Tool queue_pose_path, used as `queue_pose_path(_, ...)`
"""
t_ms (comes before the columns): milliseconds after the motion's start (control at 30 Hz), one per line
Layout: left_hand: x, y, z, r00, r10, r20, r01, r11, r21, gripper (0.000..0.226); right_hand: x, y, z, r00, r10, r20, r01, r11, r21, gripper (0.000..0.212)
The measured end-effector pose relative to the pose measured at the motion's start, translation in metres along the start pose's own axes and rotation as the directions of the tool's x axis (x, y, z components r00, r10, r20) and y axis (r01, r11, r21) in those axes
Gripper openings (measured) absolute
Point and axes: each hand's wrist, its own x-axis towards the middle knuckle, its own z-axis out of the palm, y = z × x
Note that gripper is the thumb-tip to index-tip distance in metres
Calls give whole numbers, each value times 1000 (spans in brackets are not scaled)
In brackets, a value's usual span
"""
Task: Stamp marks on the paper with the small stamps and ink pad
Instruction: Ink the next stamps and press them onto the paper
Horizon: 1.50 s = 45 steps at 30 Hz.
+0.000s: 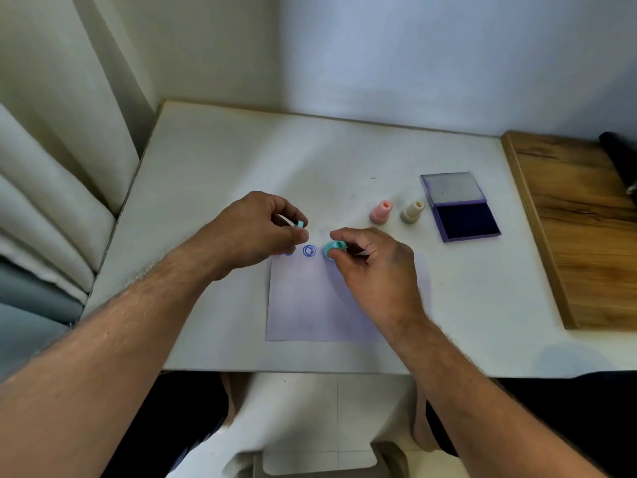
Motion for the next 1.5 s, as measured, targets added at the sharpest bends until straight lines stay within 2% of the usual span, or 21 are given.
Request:
queue_pose_path(200, -3, 2, -1, 999, 33, 24, -35, 995, 99, 14, 6, -12, -1, 989, -105, 108, 130, 958, -257, 32)
queue_pose_path(367, -4, 2, -1, 999, 35, 23, -38, 990, 133, 15, 14, -32, -12, 949, -20, 313, 172, 868, -466, 30)
queue_pose_path(567, -7, 3, -1, 999, 31, 26, -35, 986, 164, 17, 11, -34, -15, 948, 25, 318, 134, 873, -468, 27)
queue_pose_path(733, -8, 7, -1, 999, 22, 25, -26, 982, 186, 20, 17, -26, -10, 972, 46, 230, 40, 933, -358, 14)
queue_pose_path(933, -8, 10, -1, 999, 21, 30, -27, 977, 209, 21, 26, -23, -14, 952, 81, 294, 4, 961, -278, 30)
queue_pose_path(1033, -8, 10, -1, 999, 19, 34, -25, 979, 200, 22, 27, -20, -17, 940, 107, 325, -29, 971, -237, 29)
queue_pose_path(1100, -7, 8, -1, 1000, 10, 23, -13, 989, 150, 20, 25, -17, -17, 957, 104, 272, -62, 985, -159, 23)
queue_pose_path(1200, -5, 10, -4, 999, -3, -38, 2, 1000, -7, 20, 24, -16, -17, 967, 211, 140, -215, 976, 17, 22)
queue_pose_path(1300, -6, 16, -9, 998, -5, -58, -7, 980, -198, 27, 25, -21, -19, 925, 380, 20, -363, 866, 343, 21)
queue_pose_path(1400, -8, 19, -10, 997, 37, -62, -52, 962, -268, 29, 27, -29, -20, 868, 491, 73, -441, 696, 567, 19)
queue_pose_path(1500, -10, 22, -8, 997, 76, -30, -82, 941, -328, 30, 28, -36, -19, 857, 497, 138, -445, 578, 684, 13)
